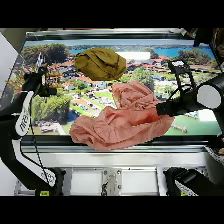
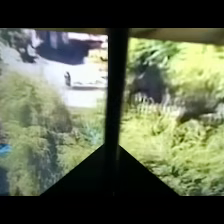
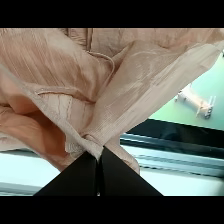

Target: Fold the clothes and pants, and hang the long-sleeved shirts on hangers.

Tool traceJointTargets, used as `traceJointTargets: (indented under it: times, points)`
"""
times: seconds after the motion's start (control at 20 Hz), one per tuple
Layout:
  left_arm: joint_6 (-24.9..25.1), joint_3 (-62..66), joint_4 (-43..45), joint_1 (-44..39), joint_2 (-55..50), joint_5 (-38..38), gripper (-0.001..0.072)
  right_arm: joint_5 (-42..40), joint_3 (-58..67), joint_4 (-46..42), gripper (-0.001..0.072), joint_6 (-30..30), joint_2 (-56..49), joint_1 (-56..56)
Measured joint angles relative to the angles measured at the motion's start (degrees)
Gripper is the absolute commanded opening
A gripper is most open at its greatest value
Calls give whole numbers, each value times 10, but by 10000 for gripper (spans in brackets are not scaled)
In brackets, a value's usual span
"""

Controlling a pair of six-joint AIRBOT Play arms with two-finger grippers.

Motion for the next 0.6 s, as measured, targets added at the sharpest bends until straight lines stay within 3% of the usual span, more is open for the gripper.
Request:
traceJointTargets:
  times: [0.6]
  points:
    - [51, 0, 3, -88, 198, -17, 8, 0, 0, 0, 13, 0, 0, 0]
